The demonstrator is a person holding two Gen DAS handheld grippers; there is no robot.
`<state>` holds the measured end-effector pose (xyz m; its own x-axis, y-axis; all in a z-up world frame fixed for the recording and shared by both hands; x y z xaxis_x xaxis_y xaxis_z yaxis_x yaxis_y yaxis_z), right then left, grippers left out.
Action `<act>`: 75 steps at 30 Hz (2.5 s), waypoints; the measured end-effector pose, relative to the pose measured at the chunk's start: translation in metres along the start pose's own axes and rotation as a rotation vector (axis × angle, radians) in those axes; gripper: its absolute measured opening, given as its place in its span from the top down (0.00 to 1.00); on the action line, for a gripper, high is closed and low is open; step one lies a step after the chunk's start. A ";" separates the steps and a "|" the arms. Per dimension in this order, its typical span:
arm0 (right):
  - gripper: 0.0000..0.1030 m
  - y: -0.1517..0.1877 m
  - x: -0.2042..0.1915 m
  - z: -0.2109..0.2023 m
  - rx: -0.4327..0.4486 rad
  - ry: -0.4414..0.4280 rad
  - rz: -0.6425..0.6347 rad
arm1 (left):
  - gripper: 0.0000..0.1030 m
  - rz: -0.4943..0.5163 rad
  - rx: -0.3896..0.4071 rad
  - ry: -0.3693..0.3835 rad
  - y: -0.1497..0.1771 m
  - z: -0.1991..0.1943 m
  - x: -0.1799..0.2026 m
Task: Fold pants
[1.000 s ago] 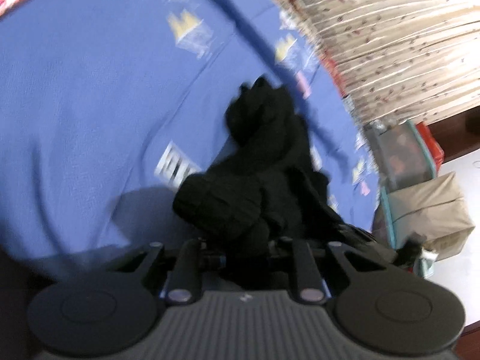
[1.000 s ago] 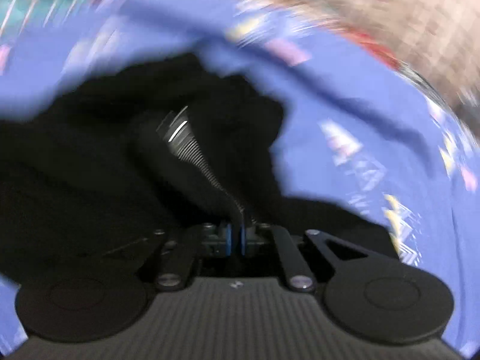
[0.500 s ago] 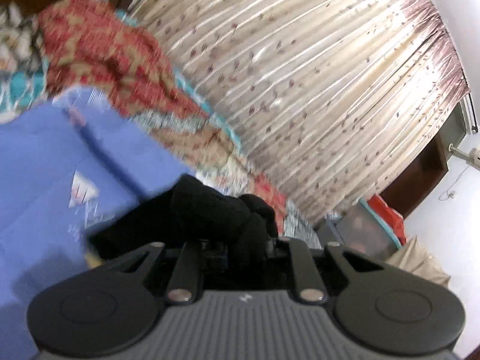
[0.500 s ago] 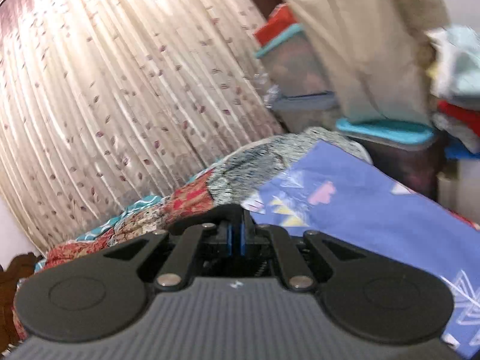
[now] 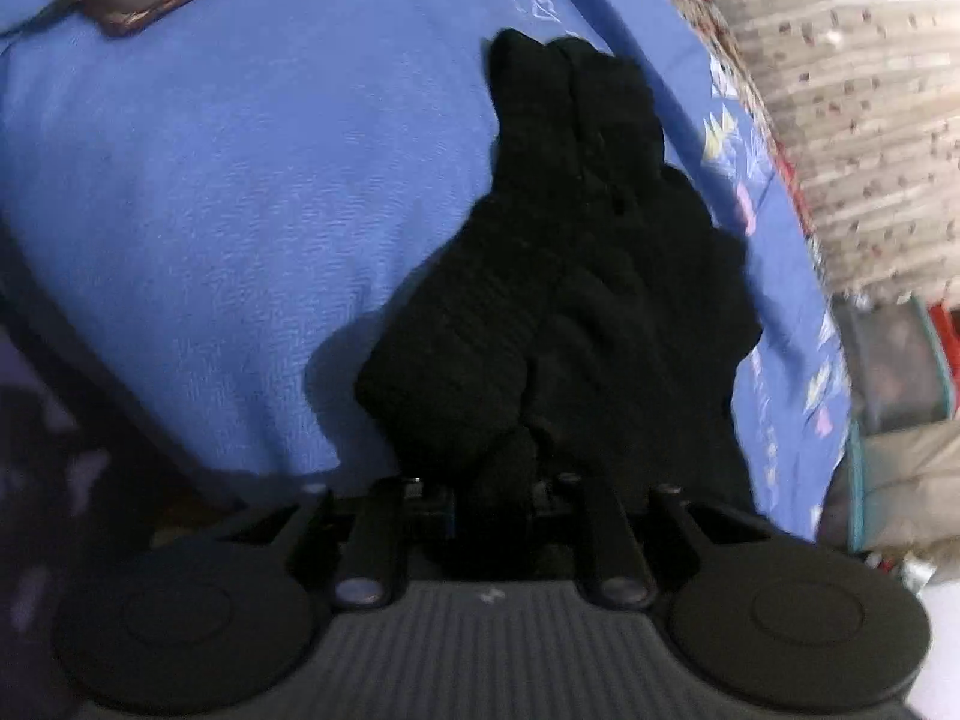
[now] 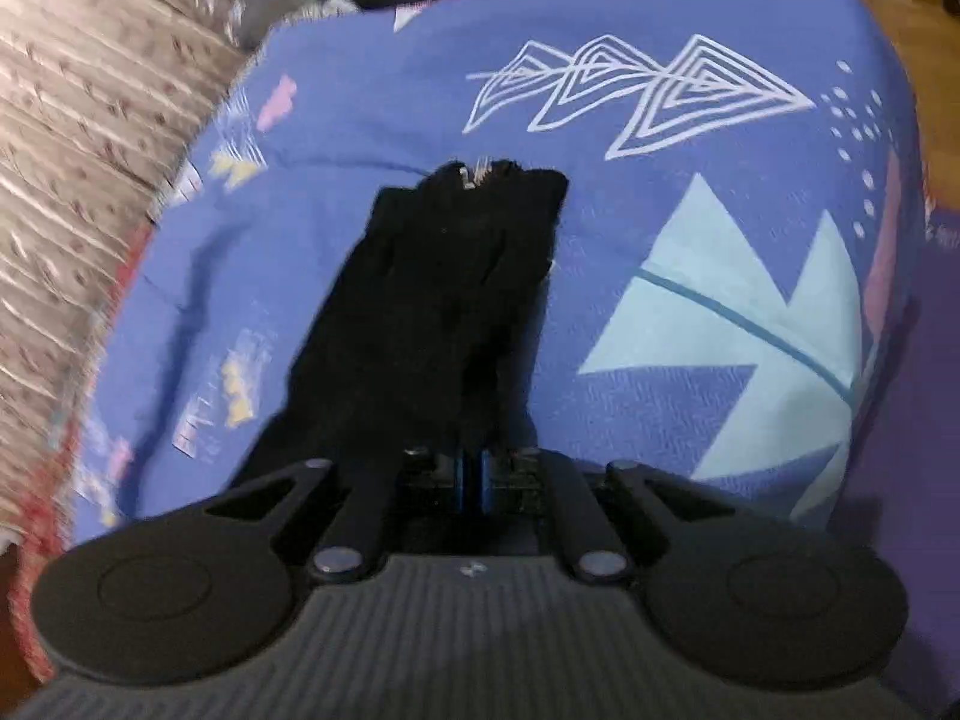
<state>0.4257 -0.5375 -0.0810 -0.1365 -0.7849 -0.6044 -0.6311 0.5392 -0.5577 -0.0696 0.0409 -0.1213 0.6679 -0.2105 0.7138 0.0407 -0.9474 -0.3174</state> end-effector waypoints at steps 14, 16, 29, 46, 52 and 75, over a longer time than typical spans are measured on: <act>0.74 -0.020 -0.037 -0.019 0.276 0.114 -0.235 | 0.60 0.094 0.143 0.012 -0.033 -0.061 0.012; 0.74 -0.017 -0.060 -0.016 0.246 0.027 -0.264 | 0.60 0.086 0.195 0.021 -0.047 -0.068 0.014; 0.72 0.169 -0.259 0.116 -0.369 -0.431 -0.528 | 0.60 0.169 0.105 0.181 -0.062 0.049 0.097; 0.93 0.271 -0.350 0.136 -0.262 -0.546 -1.162 | 0.79 0.127 -0.006 0.135 -0.027 0.107 0.069; 0.95 0.181 -0.366 0.134 0.338 -0.355 -1.577 | 0.79 0.123 -0.009 0.145 -0.026 0.105 0.068; 0.49 0.049 -0.272 0.205 -0.025 -0.121 -0.598 | 0.03 0.158 0.222 -0.058 -0.169 0.118 0.078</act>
<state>0.5883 -0.2354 -0.0606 0.3336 -0.9086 -0.2514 -0.5894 0.0071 -0.8078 0.0633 0.2127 -0.0852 0.7203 -0.3312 0.6095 0.0904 -0.8264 -0.5558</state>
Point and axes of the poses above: each gripper's, at about its wrist camera, not at the fingertips, and z roughly the way its jaws point, x to its right, y to its underside, the point moved 4 cm from there along z, roughly the way its jaws point, and after that the axes turned 13 degrees about x, right-handed, at the moved point
